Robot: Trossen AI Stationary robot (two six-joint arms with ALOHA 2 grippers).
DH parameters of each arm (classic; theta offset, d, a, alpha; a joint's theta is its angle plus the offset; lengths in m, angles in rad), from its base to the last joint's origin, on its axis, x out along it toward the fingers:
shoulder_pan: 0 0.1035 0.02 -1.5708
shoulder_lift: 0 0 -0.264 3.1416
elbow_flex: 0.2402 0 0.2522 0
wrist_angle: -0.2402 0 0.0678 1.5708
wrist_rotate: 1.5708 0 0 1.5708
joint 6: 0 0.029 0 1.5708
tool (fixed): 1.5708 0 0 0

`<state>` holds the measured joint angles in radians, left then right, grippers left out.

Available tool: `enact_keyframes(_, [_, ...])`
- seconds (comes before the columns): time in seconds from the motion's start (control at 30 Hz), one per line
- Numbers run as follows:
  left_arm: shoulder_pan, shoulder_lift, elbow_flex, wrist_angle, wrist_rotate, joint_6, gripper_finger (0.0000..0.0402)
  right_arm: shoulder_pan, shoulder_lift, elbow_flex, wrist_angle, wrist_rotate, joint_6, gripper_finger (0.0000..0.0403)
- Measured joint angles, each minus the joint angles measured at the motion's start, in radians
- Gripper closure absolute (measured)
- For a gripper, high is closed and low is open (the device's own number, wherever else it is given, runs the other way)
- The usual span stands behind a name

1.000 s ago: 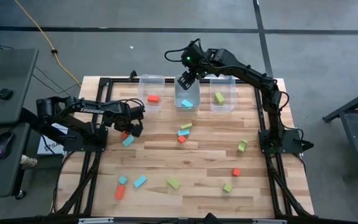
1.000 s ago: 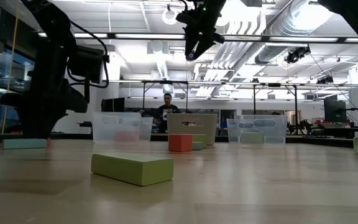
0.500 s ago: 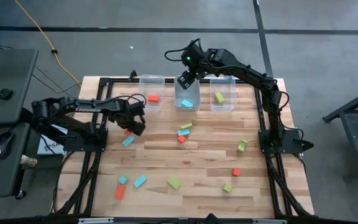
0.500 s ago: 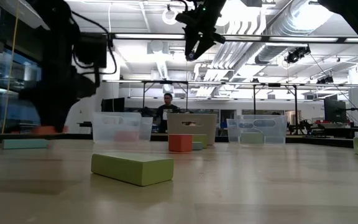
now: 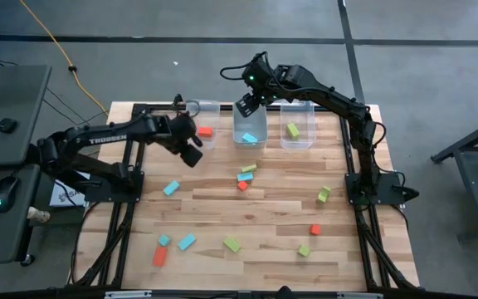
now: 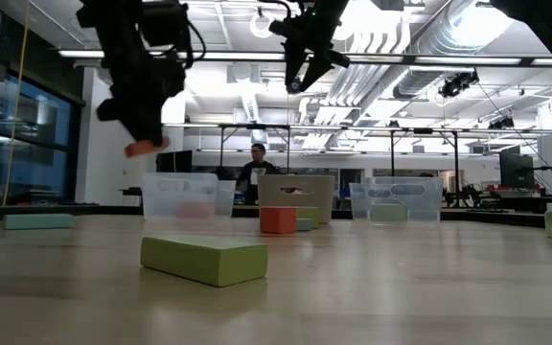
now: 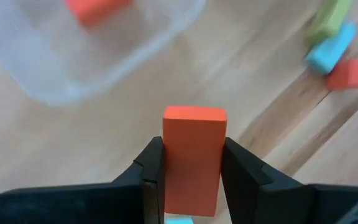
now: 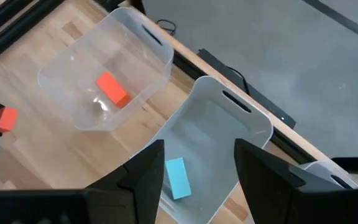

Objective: Sort & place blocks by color
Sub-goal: Put the orange block into the left transparent bin

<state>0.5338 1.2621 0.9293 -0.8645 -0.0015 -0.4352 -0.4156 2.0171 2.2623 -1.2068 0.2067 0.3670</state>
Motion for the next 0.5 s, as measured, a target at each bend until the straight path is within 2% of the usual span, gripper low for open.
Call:
enact_keyframes(0.23, [0.117, 0.0, 0.093, 0.017, -0.014, 0.218, 0.0321, 0.0, 0.0, 0.0, 0.0, 0.055, 0.055, 0.0217])
enact_keyframes(0.5, [0.237, 0.011, 0.107, 0.204, -0.013, 0.413, 0.0321, 0.0, 0.0, 0.0, -0.001, 0.075, 0.103, 0.0217])
